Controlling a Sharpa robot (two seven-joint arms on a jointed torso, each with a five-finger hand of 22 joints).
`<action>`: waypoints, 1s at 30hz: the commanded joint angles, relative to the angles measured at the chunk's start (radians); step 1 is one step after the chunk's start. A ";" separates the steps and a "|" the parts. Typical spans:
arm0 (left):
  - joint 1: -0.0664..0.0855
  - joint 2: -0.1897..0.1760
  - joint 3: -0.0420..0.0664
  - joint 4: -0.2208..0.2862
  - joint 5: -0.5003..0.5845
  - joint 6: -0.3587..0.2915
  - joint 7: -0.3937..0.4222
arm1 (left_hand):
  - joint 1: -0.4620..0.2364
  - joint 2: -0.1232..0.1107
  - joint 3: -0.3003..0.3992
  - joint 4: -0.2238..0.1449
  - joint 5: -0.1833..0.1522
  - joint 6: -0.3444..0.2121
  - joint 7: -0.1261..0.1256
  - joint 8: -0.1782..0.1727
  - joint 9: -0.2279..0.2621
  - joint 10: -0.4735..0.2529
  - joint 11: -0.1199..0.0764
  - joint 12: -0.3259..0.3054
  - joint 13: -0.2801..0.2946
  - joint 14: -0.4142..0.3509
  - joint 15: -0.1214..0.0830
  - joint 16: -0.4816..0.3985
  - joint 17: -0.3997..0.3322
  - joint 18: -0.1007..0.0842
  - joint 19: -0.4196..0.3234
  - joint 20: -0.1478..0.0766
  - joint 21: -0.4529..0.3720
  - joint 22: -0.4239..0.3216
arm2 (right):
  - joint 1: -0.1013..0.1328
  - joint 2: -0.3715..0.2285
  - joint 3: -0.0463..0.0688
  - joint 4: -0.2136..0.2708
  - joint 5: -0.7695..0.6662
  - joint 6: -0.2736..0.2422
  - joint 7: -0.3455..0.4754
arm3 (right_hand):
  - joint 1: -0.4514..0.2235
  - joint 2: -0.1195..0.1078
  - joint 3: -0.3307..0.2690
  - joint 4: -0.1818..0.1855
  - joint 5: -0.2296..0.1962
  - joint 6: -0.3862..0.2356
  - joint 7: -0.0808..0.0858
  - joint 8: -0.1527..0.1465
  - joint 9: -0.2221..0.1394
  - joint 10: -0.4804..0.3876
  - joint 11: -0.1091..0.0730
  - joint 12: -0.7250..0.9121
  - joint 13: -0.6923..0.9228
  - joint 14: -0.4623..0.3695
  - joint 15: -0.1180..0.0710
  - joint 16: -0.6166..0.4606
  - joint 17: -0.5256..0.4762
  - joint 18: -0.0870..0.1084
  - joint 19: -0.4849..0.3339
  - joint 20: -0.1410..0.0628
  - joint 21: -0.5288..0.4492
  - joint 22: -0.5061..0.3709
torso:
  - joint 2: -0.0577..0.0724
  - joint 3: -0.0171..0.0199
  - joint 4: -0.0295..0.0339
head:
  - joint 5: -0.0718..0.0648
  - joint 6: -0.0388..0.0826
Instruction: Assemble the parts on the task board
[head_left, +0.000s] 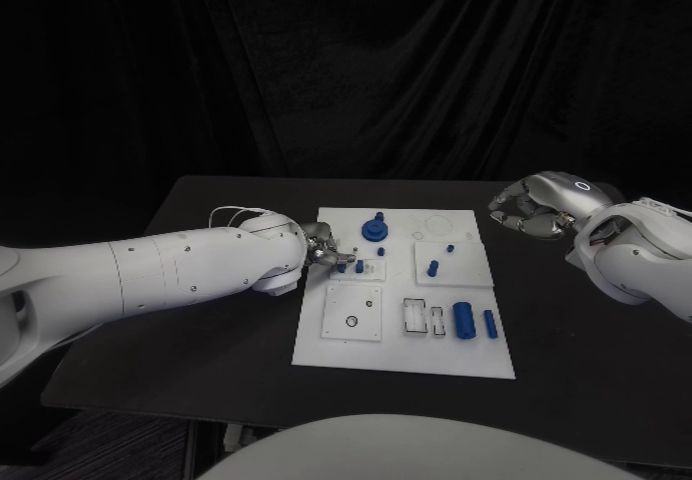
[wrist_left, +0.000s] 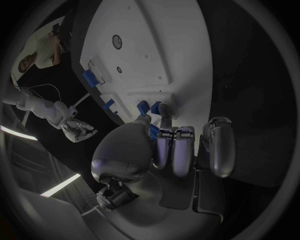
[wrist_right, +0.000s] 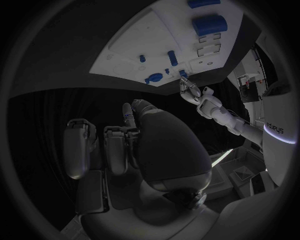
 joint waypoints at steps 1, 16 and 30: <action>-0.003 0.000 -0.001 0.004 0.003 0.026 0.011 | 0.023 -0.004 0.018 -0.007 0.018 -0.004 0.001 -0.016 0.000 0.106 0.004 0.003 0.261 0.102 0.003 0.003 0.263 0.010 0.015 0.002 -0.009 0.201 | -0.003 -0.001 0.001 0.000 -0.002 0.001 -0.017 | 0.010 -0.004 0.008 -0.003 0.006 0.006 0.000 -0.003 -0.001 0.046 0.008 -0.006 0.217 0.083 0.009 -0.006 0.222 0.009 0.014 0.006 -0.006 0.210 | 0.000 0.0001 0.0009 | 0.000 0.000; -0.004 0.002 -0.001 0.004 0.003 0.015 0.000 | 0.057 -0.017 0.063 -0.019 0.046 0.007 0.000 -0.047 -0.016 0.106 0.003 0.003 0.261 0.102 0.003 0.003 0.263 0.010 0.014 0.003 -0.010 0.200 | -0.003 -0.002 0.001 0.002 -0.002 0.002 -0.018 | 0.010 -0.004 0.008 -0.003 0.006 0.006 0.000 -0.003 -0.001 0.046 0.008 -0.006 0.217 0.083 0.009 -0.006 0.222 0.009 0.014 0.006 -0.006 0.210 | 0.001 0.0001 -0.0004 | 0.000 0.000; -0.005 0.002 -0.001 0.003 0.003 0.027 0.014 | 0.069 -0.039 0.102 -0.020 0.014 0.006 0.006 -0.079 -0.032 0.106 0.007 0.003 0.261 0.102 0.006 0.003 0.263 0.011 0.010 0.005 -0.016 0.198 | -0.003 0.000 0.001 0.000 -0.002 0.002 -0.018 | 0.010 -0.004 0.008 -0.003 0.006 0.006 0.000 -0.003 -0.001 0.046 0.008 -0.006 0.217 0.083 0.009 -0.006 0.222 0.009 0.014 0.006 -0.006 0.210 | 0.001 -0.0004 -0.0006 | 0.001 0.000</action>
